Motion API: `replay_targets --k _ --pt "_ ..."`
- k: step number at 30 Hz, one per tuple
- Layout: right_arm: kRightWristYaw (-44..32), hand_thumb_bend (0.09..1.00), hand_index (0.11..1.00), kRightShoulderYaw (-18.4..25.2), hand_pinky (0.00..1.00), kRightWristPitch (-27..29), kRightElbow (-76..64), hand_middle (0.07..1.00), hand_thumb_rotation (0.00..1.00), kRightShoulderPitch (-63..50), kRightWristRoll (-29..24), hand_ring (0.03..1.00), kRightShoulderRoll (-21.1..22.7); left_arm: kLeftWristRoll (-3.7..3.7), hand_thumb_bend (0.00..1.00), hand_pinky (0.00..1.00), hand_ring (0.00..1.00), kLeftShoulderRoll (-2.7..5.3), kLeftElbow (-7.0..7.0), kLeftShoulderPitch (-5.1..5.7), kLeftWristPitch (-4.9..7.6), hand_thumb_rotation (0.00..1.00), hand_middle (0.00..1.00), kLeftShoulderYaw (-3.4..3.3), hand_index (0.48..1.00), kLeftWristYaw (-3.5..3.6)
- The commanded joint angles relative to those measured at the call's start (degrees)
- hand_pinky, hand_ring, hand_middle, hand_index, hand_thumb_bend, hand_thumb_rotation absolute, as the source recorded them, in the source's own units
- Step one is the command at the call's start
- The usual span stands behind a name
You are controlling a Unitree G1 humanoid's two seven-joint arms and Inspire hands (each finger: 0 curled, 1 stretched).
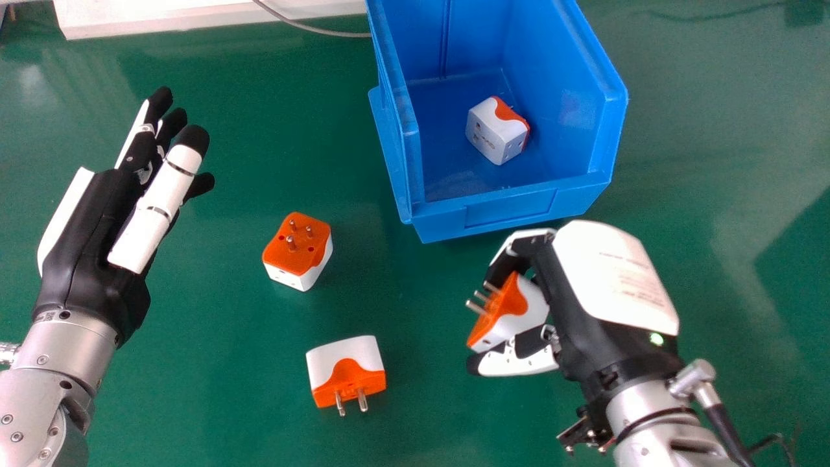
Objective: Pick all objects and put in blue box
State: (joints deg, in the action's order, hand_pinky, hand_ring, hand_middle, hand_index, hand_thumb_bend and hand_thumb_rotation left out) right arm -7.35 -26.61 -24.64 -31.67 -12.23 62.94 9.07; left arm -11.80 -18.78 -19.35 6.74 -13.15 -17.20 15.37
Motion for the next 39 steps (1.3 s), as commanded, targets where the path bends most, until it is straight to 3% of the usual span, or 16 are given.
replay_targets --k 1,11,23,31,39 --pt "0.18 0.495 0.511 0.51 0.33 0.18 -3.68 0.53 0.0 0.12 1.11 0.433 -1.66 -0.04 0.48 0.89 0.96 -0.78 -0.28 -0.49 1.5 0.77 1.0 -0.54 1.0 0.21" --pt "3.13 0.493 0.519 4.31 0.33 6.43 -7.22 0.528 0.0 3.14 -4.65 0.431 -4.01 -0.06 0.48 0.89 0.96 -0.63 0.69 -0.54 2.4 0.77 1.0 -0.51 1.0 0.44" --pt "2.62 0.494 0.51 10.95 0.33 12.93 -2.09 0.52 0.0 16.25 -5.93 0.43 -0.54 0.24 0.48 0.88 0.96 -0.45 0.88 -0.4 2.89 0.77 0.99 -0.42 0.997 0.31" --pt "2.22 0.494 0.502 13.03 0.33 11.25 9.17 0.524 0.0 29.25 -6.33 0.431 0.41 0.48 0.47 0.88 0.96 -0.36 0.94 -0.26 3.18 0.77 0.99 -0.3 0.994 0.26" --pt "7.65 0.492 0.513 13.27 0.33 10.65 31.59 0.528 0.0 44.28 -9.66 0.425 -0.32 0.65 0.47 0.88 0.95 -0.32 1.29 0.12 3.9 0.77 0.99 -0.34 0.993 0.38"
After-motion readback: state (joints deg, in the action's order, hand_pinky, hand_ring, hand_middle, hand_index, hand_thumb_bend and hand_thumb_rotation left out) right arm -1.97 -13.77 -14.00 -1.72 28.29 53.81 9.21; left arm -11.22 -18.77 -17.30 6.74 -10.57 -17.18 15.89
